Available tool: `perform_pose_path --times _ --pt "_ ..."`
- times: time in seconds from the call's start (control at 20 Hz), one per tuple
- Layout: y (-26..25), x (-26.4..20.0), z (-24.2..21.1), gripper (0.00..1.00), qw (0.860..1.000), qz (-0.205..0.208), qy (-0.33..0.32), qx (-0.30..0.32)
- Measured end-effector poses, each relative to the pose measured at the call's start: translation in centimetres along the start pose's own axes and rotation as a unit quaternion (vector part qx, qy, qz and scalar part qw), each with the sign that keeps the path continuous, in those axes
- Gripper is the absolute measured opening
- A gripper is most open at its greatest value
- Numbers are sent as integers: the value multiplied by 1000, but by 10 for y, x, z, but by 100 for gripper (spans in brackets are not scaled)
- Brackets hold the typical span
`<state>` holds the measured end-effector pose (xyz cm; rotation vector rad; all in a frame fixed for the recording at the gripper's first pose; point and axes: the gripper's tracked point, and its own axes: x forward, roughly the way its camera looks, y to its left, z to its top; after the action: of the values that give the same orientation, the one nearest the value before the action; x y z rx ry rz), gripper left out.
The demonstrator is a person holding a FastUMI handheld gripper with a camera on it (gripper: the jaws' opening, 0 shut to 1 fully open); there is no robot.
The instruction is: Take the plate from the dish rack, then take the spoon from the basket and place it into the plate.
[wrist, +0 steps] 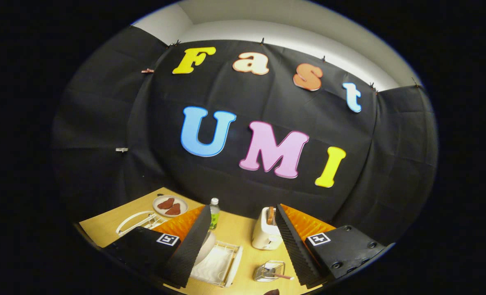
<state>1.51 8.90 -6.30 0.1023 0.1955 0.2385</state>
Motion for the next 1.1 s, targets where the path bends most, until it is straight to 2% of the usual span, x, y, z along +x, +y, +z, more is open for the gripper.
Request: perform_pose_path --times 0.15,0.3,0.5,0.75,0.9,1.0,1.1 --pt "26 27 -39 96 997 31 75 18" --pt "47 50 -93 96 985 45 165 37" --pt "55 76 -156 95 966 23 249 71" --pt "73 99 -197 89 940 6 323 108" --pt "78 113 -213 71 935 -13 340 106" --pt "80 117 -224 55 931 -28 353 85" --pt "72 116 -230 45 927 -54 368 50"
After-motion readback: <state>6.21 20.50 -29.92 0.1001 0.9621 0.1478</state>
